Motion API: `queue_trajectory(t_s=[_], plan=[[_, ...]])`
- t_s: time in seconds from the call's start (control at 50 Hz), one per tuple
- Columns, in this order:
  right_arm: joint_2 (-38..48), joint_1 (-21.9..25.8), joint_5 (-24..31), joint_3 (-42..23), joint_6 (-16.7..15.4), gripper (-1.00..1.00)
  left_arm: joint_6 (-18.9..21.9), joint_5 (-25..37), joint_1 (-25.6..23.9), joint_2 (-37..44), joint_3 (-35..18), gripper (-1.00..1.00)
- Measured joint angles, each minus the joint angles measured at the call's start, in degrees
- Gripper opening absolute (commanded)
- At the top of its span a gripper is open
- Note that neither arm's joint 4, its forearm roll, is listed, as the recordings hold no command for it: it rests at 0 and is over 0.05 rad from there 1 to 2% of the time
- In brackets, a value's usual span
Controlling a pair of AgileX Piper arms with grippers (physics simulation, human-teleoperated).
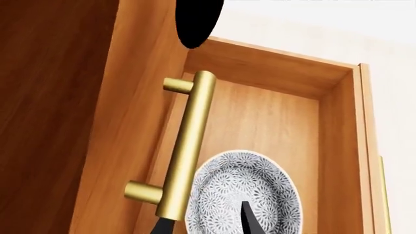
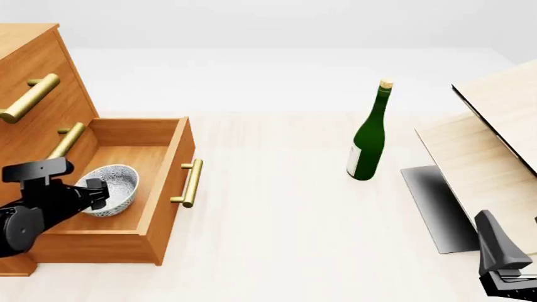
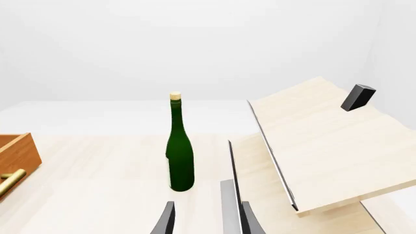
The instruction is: Put the bowl in the bottom drawer of the cabinet and close it.
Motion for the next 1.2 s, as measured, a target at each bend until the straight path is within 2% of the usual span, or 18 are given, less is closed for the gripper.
queue_trajectory(t_s=[1.2], plan=[[0.0,0.01,0.0,0.0,0.0,1.0,-0.74,7.08,-3.04,-13.8,3.48,1.0]])
